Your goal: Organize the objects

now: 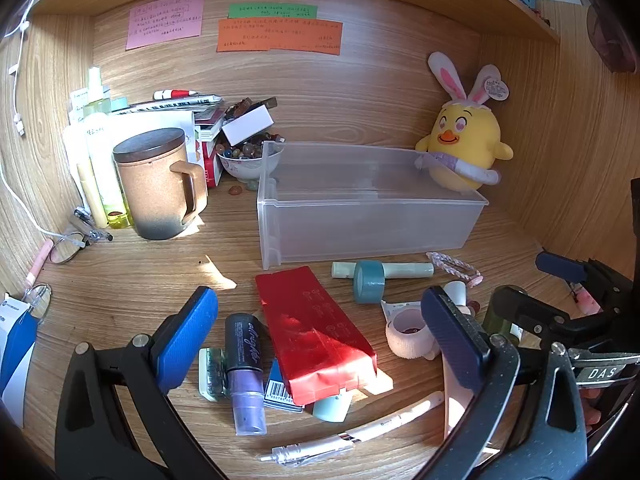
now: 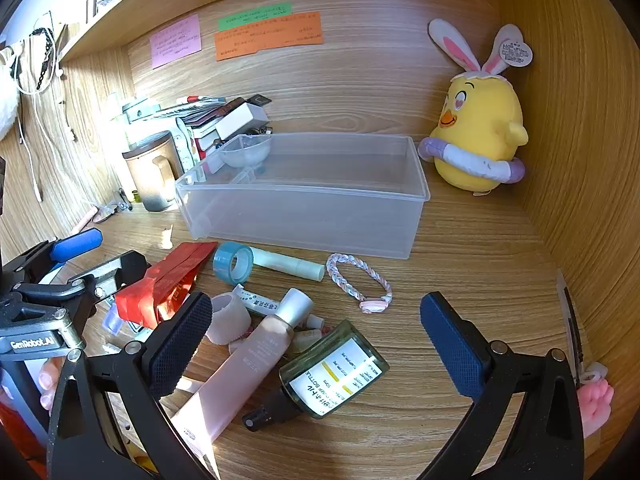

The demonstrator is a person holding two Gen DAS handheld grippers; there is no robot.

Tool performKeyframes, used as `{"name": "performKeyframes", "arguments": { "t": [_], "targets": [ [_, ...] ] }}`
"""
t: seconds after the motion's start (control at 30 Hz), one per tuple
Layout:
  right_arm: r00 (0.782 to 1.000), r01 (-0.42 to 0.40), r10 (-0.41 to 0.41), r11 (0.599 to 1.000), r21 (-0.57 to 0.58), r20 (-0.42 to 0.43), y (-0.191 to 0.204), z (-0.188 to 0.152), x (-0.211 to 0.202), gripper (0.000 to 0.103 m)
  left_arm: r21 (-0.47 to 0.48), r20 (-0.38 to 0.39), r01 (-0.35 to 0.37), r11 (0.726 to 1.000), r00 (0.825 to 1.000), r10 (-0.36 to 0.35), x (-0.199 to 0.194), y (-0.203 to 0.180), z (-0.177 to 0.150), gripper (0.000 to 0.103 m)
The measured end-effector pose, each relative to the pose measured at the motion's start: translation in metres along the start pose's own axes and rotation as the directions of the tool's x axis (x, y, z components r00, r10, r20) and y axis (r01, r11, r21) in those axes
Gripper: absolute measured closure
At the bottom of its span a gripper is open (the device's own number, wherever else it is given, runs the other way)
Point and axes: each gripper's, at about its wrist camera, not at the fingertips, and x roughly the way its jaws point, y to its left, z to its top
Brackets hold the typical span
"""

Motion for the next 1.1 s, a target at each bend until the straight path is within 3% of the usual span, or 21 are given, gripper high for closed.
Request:
{"name": "performKeyframes", "arguments": {
  "t": [0.67,0.83,1.1],
  "targets": [
    [1.000,-0.014,0.014,1.000,0.005,-0.005,0.0021,-0.0022,0.0012,0.000,-0.015,0.006,0.046,0.999,0.999,-0.046,-0.0055,0.0018,-0.0004,0.000],
    [1.000,-0.015,0.015,1.000,0.002,-0.005,0.0027,-0.0025,0.0014,0.000,-0.019,-0.014,0.086,0.996,0.996,-0.086,-0.0035,0.0036,-0.0003,0.000],
    [1.000,-0.024,0.024,1.000,0.013,-0.017,0.0009,-0.0045,0.0033,0.000,-0.010,-0.024,0.072,0.997,0.997,-0.072,-0.0024,0.0053,-0.0041,0.000]
  ]
}}
